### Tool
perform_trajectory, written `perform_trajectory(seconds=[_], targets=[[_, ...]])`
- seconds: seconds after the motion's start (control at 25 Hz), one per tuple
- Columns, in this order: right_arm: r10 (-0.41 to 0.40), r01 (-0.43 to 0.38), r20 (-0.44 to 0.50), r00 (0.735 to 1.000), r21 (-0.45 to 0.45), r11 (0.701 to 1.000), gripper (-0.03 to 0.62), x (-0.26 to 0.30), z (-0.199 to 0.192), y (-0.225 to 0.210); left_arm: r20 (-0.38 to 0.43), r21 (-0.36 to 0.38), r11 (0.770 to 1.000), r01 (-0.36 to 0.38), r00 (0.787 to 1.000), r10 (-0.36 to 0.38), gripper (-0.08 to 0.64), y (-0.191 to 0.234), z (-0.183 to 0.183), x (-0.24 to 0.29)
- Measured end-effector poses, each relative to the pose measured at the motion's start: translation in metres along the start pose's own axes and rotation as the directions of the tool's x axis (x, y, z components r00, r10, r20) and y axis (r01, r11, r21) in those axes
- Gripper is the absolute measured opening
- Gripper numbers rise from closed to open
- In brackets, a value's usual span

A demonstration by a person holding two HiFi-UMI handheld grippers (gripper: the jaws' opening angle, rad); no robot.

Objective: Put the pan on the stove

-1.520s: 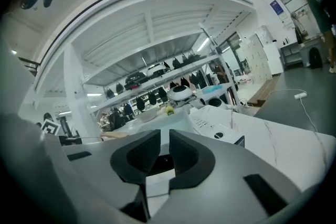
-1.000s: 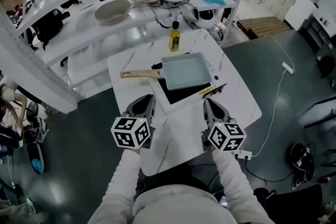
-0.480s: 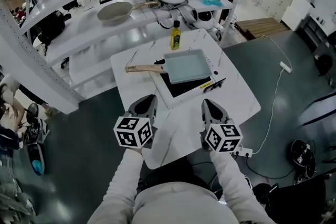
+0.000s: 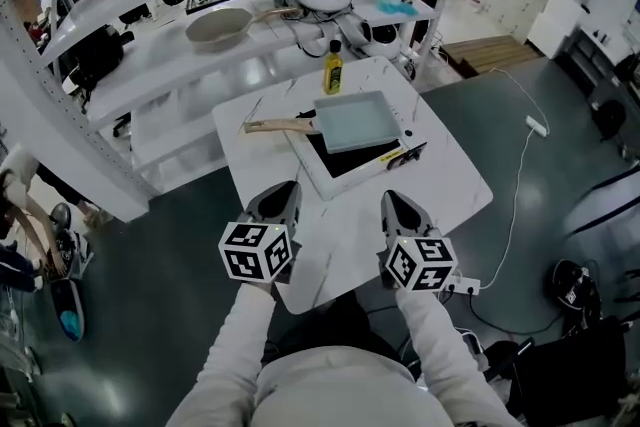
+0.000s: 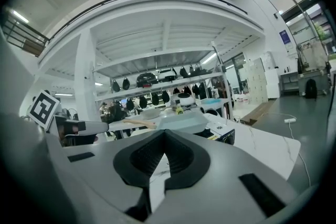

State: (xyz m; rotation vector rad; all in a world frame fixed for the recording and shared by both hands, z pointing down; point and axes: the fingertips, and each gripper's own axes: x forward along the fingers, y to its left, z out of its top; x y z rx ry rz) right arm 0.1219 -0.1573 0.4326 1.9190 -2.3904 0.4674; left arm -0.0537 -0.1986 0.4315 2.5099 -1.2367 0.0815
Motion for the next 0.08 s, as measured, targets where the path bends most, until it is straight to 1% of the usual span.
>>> perform_trajectory(seconds=[0.08], targets=[[-0.006,0.006,0.003,1.000,-0.001,1.000,0.026,-0.0046,-0.0007,0.0045,-0.001,0.002,1.000,0.004,1.000,-0.004,0.037,-0.0001,0.0001,-0.0056]])
